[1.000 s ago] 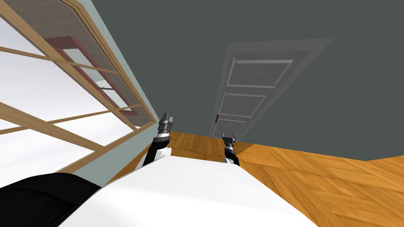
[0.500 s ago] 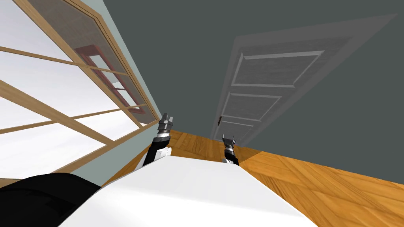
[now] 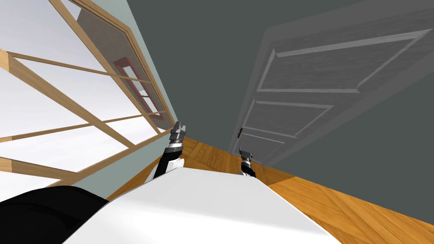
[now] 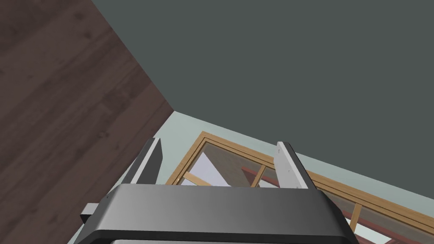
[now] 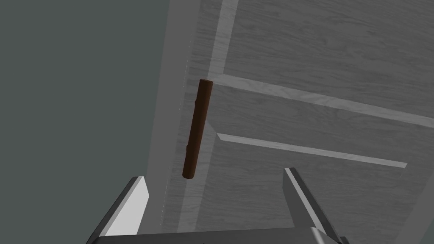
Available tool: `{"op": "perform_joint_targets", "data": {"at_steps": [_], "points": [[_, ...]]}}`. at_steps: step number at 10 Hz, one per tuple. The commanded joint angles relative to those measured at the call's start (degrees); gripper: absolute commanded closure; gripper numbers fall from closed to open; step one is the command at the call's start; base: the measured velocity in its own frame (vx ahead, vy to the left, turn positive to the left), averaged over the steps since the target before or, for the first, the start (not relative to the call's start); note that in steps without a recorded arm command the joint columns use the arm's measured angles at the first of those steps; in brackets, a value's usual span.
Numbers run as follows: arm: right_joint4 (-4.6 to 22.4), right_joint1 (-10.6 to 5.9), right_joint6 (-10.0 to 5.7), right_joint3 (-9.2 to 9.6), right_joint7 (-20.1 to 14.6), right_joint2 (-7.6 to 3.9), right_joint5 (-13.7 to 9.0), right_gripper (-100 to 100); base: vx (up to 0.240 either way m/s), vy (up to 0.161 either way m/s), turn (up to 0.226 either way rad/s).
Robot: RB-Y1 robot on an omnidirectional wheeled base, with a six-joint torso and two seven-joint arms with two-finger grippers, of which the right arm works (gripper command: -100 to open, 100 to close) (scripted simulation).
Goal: Pull the door open
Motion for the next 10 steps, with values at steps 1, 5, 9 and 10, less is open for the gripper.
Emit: {"op": "perform_joint_targets", "data": {"at_steps": [1,5,9,10], "points": [[1.91,-0.49,-0.77,0.34,-1.83,-0.2,-1.56,-100,0.102,-0.1,0.199],[5.58,-1.5,-2.2,0.95,-4.89,-0.59,-4.27,-100,0.082,-0.079,0.148],[9.63,-2.61,-3.78,1.62,-8.27,-0.99,-7.26,-100,0.062,-0.064,0.139],[10.42,-2.83,-4.09,1.75,-8.93,-1.07,-7.85,-100,0.089,-0.102,0.163]]}}
